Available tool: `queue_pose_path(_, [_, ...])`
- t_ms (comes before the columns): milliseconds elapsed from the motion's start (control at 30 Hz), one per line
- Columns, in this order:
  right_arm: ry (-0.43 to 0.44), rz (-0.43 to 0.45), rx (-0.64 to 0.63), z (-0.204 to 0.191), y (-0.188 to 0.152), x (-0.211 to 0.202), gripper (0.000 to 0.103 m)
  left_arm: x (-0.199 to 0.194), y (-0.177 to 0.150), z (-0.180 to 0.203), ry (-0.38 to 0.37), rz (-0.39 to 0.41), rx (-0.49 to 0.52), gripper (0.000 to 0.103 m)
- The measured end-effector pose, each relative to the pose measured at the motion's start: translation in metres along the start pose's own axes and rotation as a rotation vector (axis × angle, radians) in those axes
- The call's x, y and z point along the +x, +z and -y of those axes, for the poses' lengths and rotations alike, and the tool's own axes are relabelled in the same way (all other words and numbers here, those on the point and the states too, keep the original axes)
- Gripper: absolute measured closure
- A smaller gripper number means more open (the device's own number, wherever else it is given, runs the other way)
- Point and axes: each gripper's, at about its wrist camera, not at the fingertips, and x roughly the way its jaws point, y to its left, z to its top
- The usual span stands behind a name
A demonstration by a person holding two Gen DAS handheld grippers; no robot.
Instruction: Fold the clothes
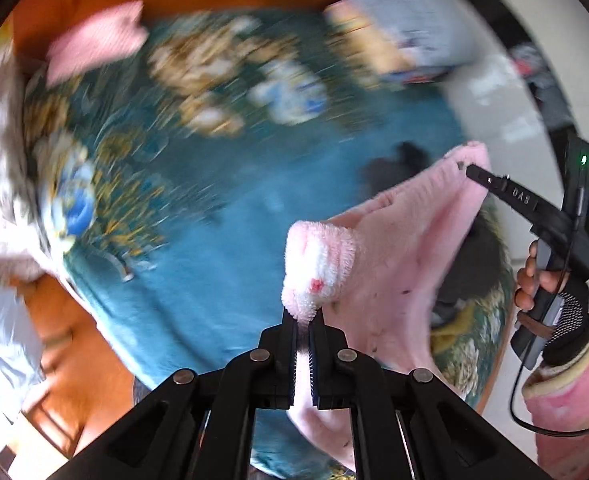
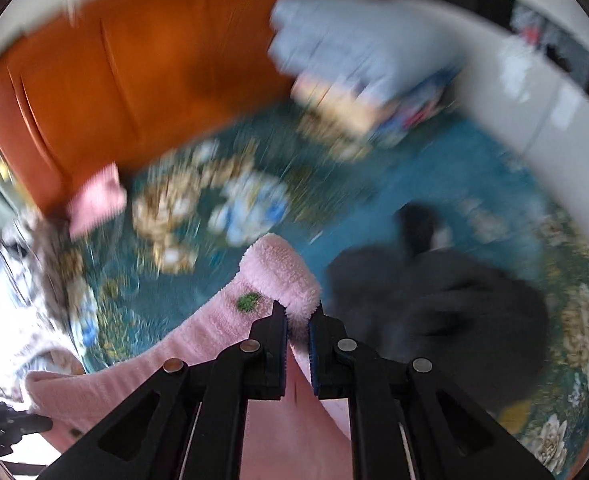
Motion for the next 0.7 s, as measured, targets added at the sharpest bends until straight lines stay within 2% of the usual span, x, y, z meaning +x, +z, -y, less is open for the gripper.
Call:
queue_pose_path(133, [-0.02,-0.133,-0.046,-0.065,0.03,0.107,0.095,0.049,0.045,-0.066,0.026,-0.067,-0.09,0.098])
queue_pose_path(300, [-0.026,-0.231,-0.104,-0.114,0.072,0.191,0.095,0.066,0.103,-0.132,0.043,-0.038,-0.19,0.098])
queue_pose_path(400, [-0.017,-0.279,-0.153,-0.146,0.094,0.239,0.095,0.086,0.127,-0.164,0.078,-0.052,-0.229,0.098])
queue_pose_path(567, [-0.029,-0.366,-0.223,-0.183,0.091,0.297,0.095,0.13,0.135,-0.196,0.14,-0.127,-0.223,0.098])
queue_pose_path(700, [-0.03,-0.43,-0.218,-0.181,0.075,0.334,0.095,0.151,0.134,-0.21,0.145,-0.161,-0.23,0.098])
